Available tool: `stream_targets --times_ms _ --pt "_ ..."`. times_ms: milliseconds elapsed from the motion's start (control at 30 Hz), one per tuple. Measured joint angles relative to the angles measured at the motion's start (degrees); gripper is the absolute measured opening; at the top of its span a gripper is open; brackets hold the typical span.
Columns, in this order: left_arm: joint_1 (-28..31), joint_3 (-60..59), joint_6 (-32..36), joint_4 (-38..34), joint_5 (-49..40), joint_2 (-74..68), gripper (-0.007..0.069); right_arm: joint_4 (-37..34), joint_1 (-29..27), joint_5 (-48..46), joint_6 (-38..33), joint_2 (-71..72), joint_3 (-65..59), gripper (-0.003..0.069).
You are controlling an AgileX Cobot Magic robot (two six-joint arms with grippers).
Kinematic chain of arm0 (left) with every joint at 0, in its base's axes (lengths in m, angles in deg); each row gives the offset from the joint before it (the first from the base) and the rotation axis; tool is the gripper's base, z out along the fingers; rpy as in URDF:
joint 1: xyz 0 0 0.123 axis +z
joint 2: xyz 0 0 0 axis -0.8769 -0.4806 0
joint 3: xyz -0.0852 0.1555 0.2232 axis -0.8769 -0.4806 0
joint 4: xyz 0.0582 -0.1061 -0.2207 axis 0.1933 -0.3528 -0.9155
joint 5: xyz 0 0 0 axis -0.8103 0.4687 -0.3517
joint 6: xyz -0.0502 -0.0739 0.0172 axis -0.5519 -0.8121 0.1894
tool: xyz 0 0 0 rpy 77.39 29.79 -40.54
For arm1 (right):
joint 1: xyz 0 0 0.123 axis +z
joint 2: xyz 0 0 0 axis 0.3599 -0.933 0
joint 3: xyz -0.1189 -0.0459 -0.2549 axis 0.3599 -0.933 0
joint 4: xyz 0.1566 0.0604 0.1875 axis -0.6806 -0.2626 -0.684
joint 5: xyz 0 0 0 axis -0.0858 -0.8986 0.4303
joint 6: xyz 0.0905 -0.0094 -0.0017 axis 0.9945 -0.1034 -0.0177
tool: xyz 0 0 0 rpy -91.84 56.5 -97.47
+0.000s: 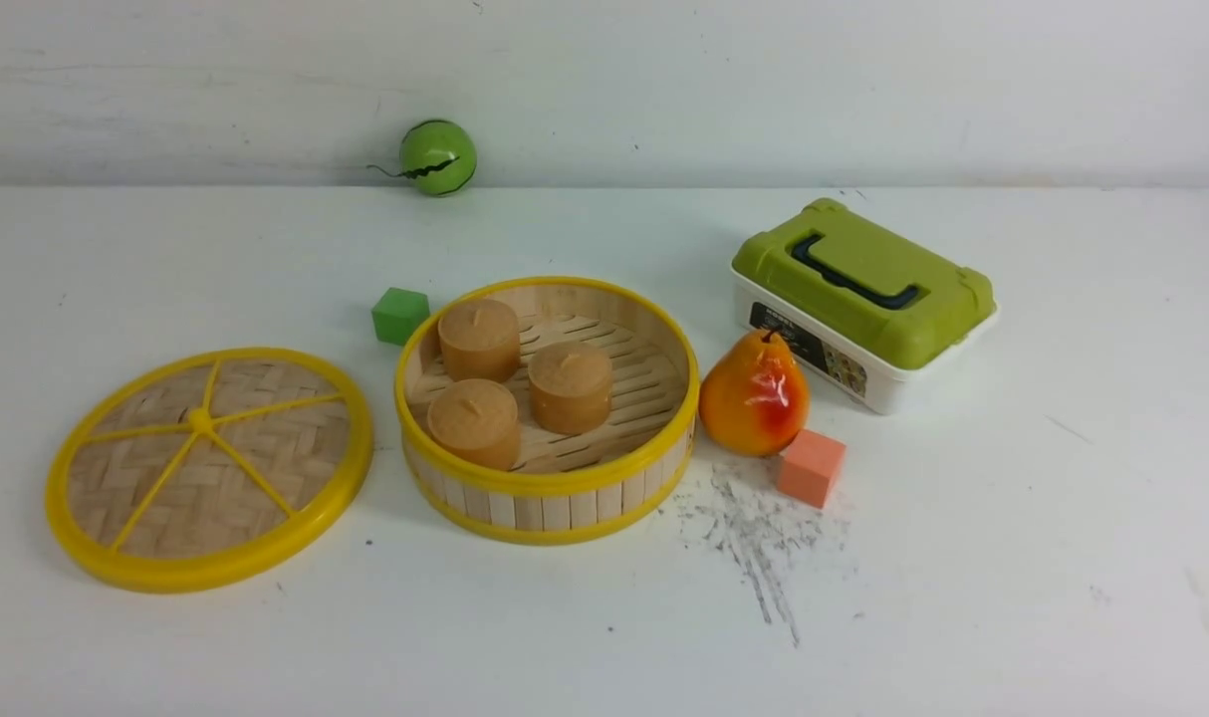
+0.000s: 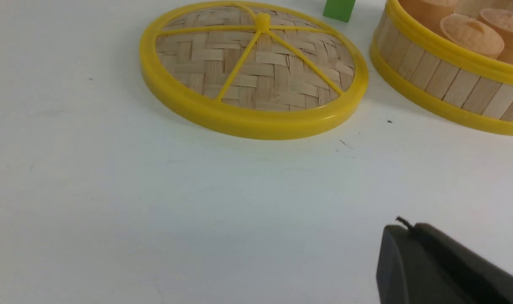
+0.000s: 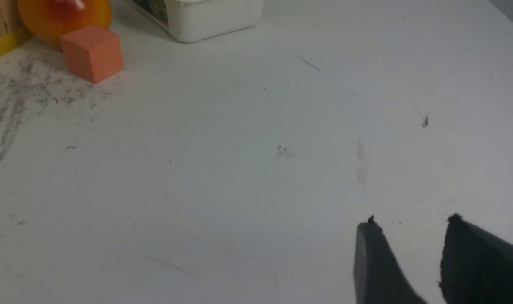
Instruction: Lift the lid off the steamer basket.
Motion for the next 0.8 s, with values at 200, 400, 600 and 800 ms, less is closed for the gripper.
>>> stream_targets --times_ms 200,400,600,800 --pt "0.0 0.0 2.16 -2.69 0.0 0.0 -0.0013 0.0 0.0 0.0 0.0 0.0 0.0 0.0239" --pt "0.0 0.0 2.23 -3.29 0.0 0.0 -0.0013 0.0 0.0 0.0 0.0 0.0 0.0 0.0239" --pt "0.0 0.0 2.23 -3.29 0.0 0.0 -0.0013 0.0 0.0 0.0 0.0 0.0 0.0 0.0239" --pt "0.0 0.0 2.23 -3.29 0.0 0.0 -0.0012 0.0 0.0 0.0 0.0 0.0 0.0 0.0239"
